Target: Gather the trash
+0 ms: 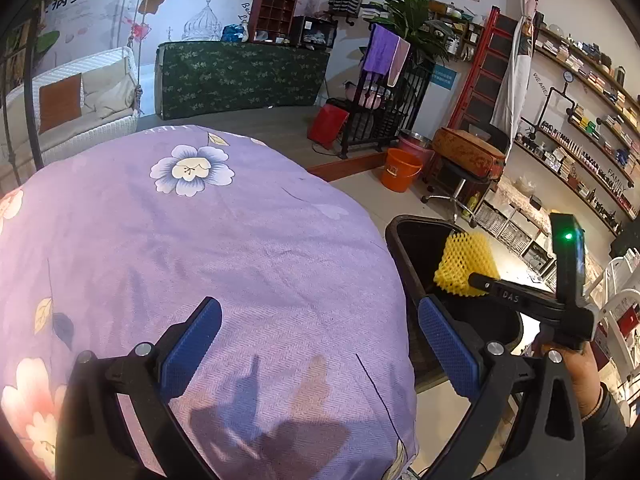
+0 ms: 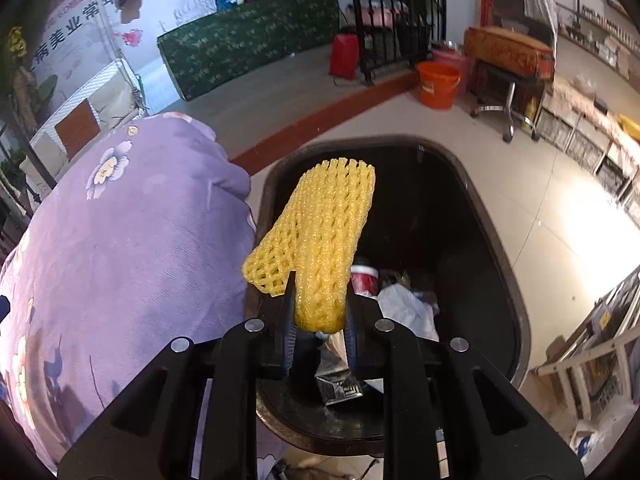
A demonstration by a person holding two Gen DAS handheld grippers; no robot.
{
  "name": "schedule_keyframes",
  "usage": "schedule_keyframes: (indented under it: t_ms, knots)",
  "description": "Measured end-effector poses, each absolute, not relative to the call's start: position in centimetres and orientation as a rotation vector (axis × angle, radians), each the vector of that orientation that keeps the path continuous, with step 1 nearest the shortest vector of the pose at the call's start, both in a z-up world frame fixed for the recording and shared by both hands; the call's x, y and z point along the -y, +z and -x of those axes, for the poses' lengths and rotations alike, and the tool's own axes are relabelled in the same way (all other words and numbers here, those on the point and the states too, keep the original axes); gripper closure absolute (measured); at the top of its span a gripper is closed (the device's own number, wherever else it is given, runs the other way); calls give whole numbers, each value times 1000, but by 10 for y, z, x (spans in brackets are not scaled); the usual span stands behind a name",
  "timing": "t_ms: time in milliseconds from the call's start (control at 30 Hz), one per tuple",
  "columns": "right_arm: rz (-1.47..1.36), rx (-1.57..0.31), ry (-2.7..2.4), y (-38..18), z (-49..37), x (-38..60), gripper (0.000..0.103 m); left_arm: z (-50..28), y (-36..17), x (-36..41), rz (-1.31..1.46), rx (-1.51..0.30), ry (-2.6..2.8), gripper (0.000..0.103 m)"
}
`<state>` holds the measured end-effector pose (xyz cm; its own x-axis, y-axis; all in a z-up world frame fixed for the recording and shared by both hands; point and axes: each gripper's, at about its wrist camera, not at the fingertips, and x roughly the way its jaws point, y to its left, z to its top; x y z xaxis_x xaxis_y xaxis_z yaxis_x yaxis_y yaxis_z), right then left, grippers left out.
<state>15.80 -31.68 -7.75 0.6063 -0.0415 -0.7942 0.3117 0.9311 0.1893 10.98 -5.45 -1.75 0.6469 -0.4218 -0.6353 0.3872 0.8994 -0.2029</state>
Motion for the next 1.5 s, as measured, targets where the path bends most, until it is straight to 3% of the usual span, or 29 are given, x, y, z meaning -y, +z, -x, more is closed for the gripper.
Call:
schedule_keyframes:
  t_ms: [67, 167, 433, 500, 567, 767, 1500]
  knots:
    - [-336, -914, -231, -84, -158, 322, 75, -109, -18, 56, 51, -739, -466, 6]
    - [-332, -910, -272, -87, -159, 325, 44, -109, -19, 58, 47, -741, -471, 6]
    - [-297, -788, -324, -68, -138, 319, 30, -105, -17, 61, 50, -730, -498, 6]
    - [-282, -729, -338, -56, -128, 311, 17, -102, -15, 61, 52, -712, -501, 6]
    - [-277, -681, -338, -47, -119, 304, 13, -100, -11, 60, 47, -689, -499, 6]
    - [-226, -547, -328, -17, -92, 269, 6, -90, -1, 54, 37, -612, -482, 6]
    - [-129, -399, -315, 10, -9, 190, 5, -48, 13, 27, -10, -418, -374, 6]
